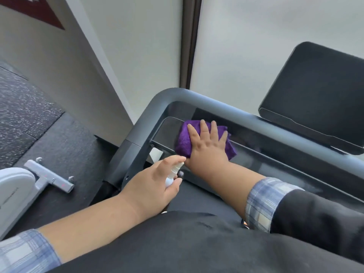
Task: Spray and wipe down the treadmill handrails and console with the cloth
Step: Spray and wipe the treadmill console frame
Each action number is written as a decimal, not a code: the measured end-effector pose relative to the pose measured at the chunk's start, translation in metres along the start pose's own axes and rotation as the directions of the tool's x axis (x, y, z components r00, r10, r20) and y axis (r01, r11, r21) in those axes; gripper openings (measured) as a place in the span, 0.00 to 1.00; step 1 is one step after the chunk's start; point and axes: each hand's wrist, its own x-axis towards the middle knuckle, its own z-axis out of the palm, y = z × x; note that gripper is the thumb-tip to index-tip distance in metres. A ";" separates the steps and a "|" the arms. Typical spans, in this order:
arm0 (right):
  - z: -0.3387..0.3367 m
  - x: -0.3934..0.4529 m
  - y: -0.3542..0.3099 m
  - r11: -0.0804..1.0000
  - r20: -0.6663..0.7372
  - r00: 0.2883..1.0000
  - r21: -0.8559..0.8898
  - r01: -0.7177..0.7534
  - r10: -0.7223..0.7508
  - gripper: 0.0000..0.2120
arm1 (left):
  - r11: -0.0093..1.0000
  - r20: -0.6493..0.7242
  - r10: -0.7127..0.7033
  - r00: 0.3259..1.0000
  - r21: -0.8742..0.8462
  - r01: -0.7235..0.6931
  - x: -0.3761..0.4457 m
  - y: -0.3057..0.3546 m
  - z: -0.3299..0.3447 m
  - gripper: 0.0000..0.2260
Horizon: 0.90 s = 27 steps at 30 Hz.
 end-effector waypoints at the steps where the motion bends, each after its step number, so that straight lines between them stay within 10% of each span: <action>1: -0.002 0.005 -0.007 1.000 0.022 1.000 -0.006 0.008 -0.008 0.52 | 1.000 0.002 0.007 1.000 0.000 -0.007 0.000 -0.001 -0.002 0.26; 14: 0.014 -0.053 0.035 0.988 -0.057 0.987 -0.021 -0.152 0.151 0.50 | 0.998 -0.053 0.017 0.998 -0.057 -0.020 -0.015 -0.030 -0.018 0.25; 27: 0.002 0.002 -0.029 0.991 -0.044 0.992 -0.063 0.116 -0.119 0.50 | 1.000 -0.088 -0.015 0.996 -0.005 0.015 -0.033 -0.034 -0.024 0.25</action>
